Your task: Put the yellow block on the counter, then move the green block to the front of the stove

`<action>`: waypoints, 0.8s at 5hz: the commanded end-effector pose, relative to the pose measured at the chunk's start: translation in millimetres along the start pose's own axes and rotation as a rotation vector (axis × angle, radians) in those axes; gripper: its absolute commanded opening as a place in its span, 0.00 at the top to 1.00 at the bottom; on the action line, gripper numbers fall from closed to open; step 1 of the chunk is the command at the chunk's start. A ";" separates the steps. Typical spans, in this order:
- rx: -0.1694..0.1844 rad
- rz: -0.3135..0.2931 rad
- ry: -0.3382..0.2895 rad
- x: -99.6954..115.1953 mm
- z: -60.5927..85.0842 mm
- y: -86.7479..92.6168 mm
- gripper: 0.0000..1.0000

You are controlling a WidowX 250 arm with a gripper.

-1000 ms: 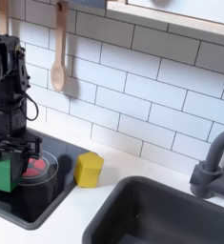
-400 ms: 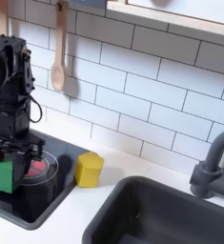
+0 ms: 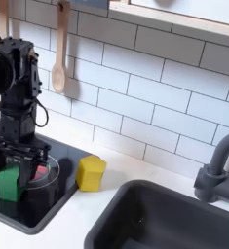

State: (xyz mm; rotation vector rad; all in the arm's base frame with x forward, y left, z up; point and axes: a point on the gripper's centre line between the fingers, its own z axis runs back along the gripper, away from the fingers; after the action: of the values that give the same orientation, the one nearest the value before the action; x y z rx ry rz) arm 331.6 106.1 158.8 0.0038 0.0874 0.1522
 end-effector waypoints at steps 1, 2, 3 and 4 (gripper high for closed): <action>-0.003 0.001 -0.010 0.4 1.1 0.3 0.00; 0.004 0.003 -0.002 1.2 0.7 0.5 0.00; 0.006 0.005 -0.006 0.1 1.0 0.3 0.00; -0.010 0.012 0.002 1.1 1.4 1.0 0.00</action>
State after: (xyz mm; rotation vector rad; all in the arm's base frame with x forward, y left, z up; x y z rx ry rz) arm 330.4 106.0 159.3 0.0039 0.0953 0.1584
